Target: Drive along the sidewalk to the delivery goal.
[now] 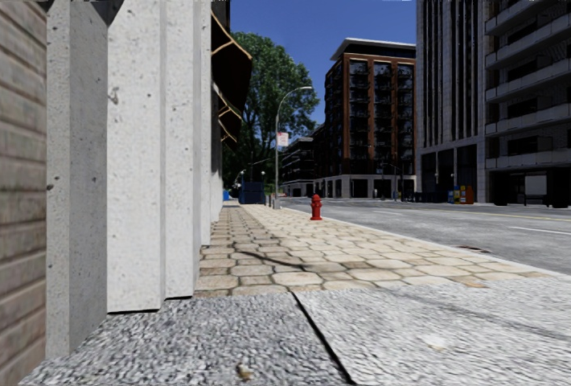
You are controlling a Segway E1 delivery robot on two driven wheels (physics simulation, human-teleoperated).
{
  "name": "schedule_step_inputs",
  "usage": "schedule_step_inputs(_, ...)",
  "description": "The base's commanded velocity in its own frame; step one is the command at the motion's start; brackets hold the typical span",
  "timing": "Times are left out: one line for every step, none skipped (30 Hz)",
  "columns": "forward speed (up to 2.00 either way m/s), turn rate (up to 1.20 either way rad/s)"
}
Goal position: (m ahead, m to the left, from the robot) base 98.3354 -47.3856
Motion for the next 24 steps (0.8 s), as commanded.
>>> schedule_step_inputs(2.0,-0.35)
schedule_step_inputs(2.0,-0.35)
schedule_step_inputs(2.0,-0.35)
schedule_step_inputs(2.0,-0.35)
schedule_step_inputs(2.0,-0.35)
schedule_step_inputs(2.0,-0.35)
schedule_step_inputs(2.0,-0.35)
schedule_step_inputs(2.0,-0.34)
schedule_step_inputs(2.0,-0.34)
schedule_step_inputs(2.0,-0.3)
schedule_step_inputs(2.0,-0.26)
schedule_step_inputs(2.0,-0.23)
schedule_step_inputs(2.0,-0.21)
schedule_step_inputs(2.0,-0.21)
schedule_step_inputs(2.0,-0.21)
schedule_step_inputs(2.0,-0.13)
schedule_step_inputs(2.0,0.0)
schedule_step_inputs(2.0,0.0)
schedule_step_inputs(2.0,0.0)
schedule_step_inputs(2.0,0.0)
schedule_step_inputs(2.0,0.0)
schedule_step_inputs(2.0,0.0)
schedule_step_inputs(2.0,0.0)
schedule_step_inputs(2.0,0.0)
